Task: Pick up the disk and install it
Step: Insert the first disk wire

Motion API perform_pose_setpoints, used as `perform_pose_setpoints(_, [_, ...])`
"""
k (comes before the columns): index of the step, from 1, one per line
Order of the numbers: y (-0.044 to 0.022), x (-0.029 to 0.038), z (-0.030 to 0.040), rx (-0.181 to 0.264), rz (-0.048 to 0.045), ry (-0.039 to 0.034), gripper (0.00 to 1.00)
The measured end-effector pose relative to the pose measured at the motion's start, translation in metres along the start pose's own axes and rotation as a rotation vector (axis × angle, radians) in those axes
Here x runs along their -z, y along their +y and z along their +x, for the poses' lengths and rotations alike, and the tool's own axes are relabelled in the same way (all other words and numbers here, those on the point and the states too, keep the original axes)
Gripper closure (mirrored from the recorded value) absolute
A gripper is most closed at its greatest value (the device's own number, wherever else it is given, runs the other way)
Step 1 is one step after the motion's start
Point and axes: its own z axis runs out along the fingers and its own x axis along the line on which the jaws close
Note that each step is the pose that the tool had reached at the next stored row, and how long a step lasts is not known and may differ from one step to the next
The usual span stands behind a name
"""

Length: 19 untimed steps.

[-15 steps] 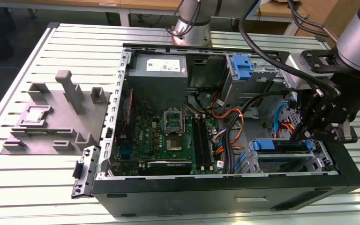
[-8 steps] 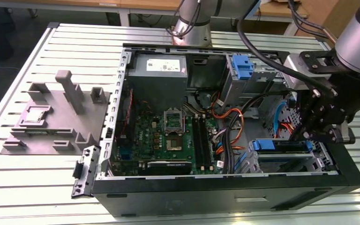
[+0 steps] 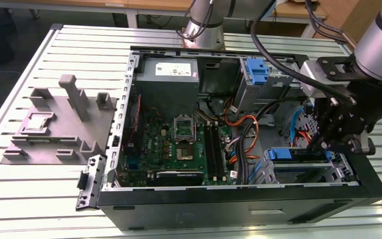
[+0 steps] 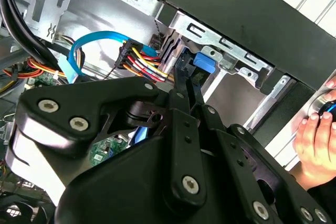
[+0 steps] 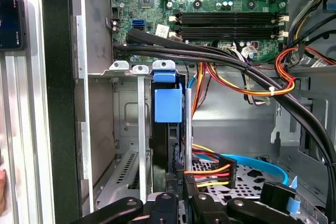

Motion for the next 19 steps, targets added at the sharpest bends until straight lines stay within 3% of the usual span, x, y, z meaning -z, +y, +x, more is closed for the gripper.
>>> perform_pose_setpoints(19, [0.0007, -0.0073, 0.0018, -0.003, -0.0001, -0.0036, 0.83])
